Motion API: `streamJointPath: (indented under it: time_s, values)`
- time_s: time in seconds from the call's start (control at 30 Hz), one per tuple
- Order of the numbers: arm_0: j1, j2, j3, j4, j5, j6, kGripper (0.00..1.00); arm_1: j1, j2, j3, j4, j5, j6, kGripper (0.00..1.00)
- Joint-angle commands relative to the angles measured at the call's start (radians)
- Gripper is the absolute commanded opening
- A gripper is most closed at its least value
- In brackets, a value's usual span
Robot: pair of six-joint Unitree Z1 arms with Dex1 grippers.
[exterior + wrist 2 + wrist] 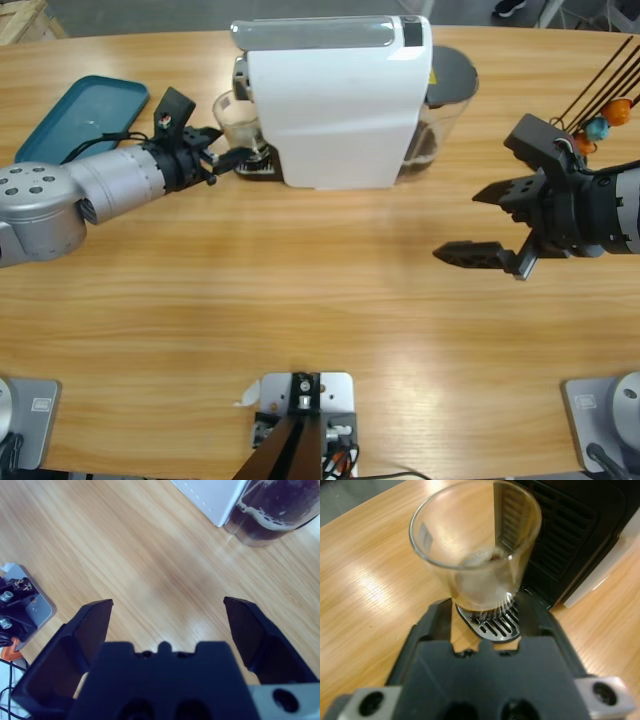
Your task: Pour coffee
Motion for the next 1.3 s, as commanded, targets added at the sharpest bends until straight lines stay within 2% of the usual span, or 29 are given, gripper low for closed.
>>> streamJointPath:
  time_s: [0.03,0.07,0.1,0.17,0.47,0.73,0.93,1.13,1.3]
  values:
    - [0.009,0.057,0.019,-0.017,-0.001,0.004,0.824,0.008,0.030,0.003,0.011,-0.007,0.014,1.000]
    - [0.009,0.053,0.027,-0.017,-0.010,0.001,0.934,0.008,0.030,0.003,0.011,-0.007,0.014,1.000]
    - [0.009,0.046,0.039,-0.017,-0.033,0.000,0.987,0.008,0.030,0.003,0.011,-0.007,0.014,1.000]
    - [0.009,0.023,0.060,-0.018,-0.059,0.001,0.991,0.008,0.031,0.001,0.011,-0.007,0.014,1.000]
    - [0.022,-0.112,0.110,-0.017,-0.089,0.020,0.982,0.008,0.042,0.000,0.011,-0.008,0.014,1.000]
    - [0.228,-0.085,0.073,-0.056,-0.419,0.037,0.982,0.008,0.049,-0.003,0.011,-0.007,0.014,1.000]
    - [0.291,-0.011,0.017,-0.055,-0.637,-0.012,0.945,0.008,0.061,-0.008,0.013,-0.007,0.014,1.000]
    - [0.316,0.038,-0.008,-0.055,-0.660,-0.023,0.891,0.008,0.078,-0.015,0.014,-0.007,0.014,1.000]
    - [0.325,0.061,-0.040,-0.055,-0.657,-0.024,0.888,0.008,0.083,-0.017,0.016,-0.007,0.014,1.000]
